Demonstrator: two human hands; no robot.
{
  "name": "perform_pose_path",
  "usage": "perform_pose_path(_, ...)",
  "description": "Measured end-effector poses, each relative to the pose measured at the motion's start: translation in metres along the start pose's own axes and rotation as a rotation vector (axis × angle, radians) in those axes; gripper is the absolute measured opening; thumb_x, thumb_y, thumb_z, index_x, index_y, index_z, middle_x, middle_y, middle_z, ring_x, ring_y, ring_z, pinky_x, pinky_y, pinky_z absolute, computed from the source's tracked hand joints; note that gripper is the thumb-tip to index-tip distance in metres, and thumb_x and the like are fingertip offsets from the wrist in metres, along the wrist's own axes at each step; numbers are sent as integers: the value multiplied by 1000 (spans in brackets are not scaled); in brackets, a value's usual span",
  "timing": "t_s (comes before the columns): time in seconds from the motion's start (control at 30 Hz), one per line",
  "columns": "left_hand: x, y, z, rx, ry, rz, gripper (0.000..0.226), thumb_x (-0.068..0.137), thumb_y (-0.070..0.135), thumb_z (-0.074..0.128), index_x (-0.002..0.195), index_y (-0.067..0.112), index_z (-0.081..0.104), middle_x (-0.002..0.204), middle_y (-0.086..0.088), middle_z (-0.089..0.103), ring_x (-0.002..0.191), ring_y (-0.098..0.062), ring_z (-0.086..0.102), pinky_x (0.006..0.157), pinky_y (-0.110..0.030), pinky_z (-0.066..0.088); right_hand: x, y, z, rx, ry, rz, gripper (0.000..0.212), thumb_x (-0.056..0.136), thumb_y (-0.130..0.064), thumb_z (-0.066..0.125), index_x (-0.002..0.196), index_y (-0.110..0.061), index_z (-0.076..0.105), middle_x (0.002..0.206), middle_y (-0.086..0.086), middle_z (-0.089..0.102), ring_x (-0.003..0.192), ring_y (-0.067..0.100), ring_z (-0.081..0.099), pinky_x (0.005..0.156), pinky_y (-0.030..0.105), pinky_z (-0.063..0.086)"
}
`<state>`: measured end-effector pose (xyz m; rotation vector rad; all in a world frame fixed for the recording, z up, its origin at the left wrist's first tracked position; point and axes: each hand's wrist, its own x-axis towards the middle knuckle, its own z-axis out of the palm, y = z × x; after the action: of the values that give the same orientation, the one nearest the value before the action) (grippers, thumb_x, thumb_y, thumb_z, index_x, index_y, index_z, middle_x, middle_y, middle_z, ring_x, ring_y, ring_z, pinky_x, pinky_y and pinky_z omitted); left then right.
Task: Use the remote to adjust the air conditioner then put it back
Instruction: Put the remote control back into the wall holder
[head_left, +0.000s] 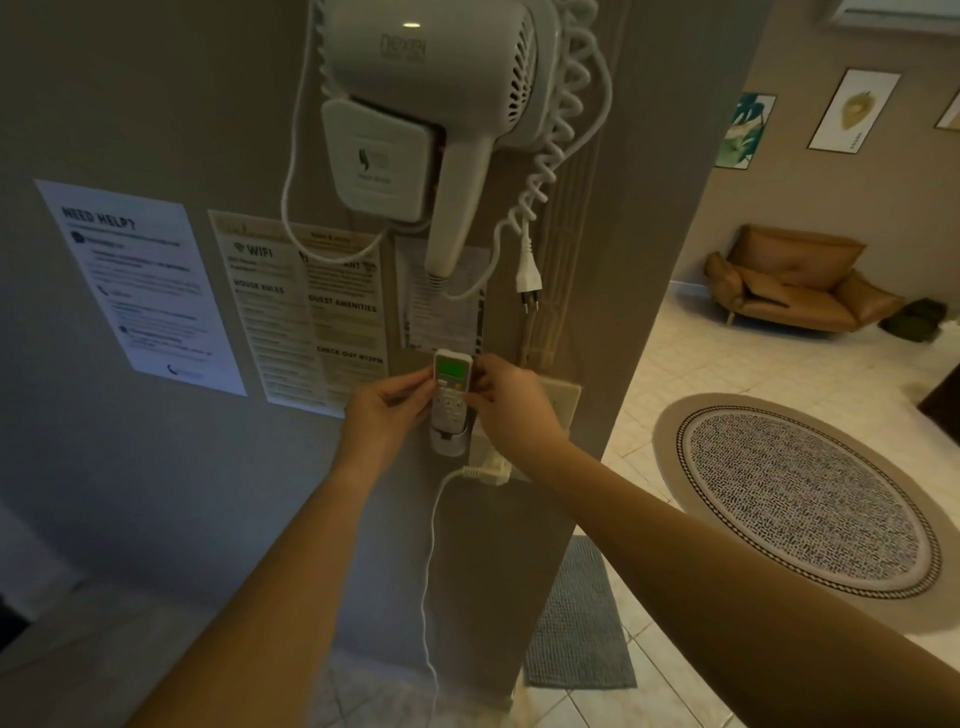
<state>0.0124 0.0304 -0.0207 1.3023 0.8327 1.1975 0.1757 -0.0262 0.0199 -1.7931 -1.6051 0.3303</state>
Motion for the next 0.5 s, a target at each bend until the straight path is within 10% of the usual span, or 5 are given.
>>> perform_pose_path(0.5,-7,27,7,28,42,-92,14,98,29,75,101,18,84,92,-2,86,88,-13,83,73,-22,65,-6,-10,-5,190,75,53,24,109,-21,63,123,-10,79,108,9,83,96,21,77,73,19,53)
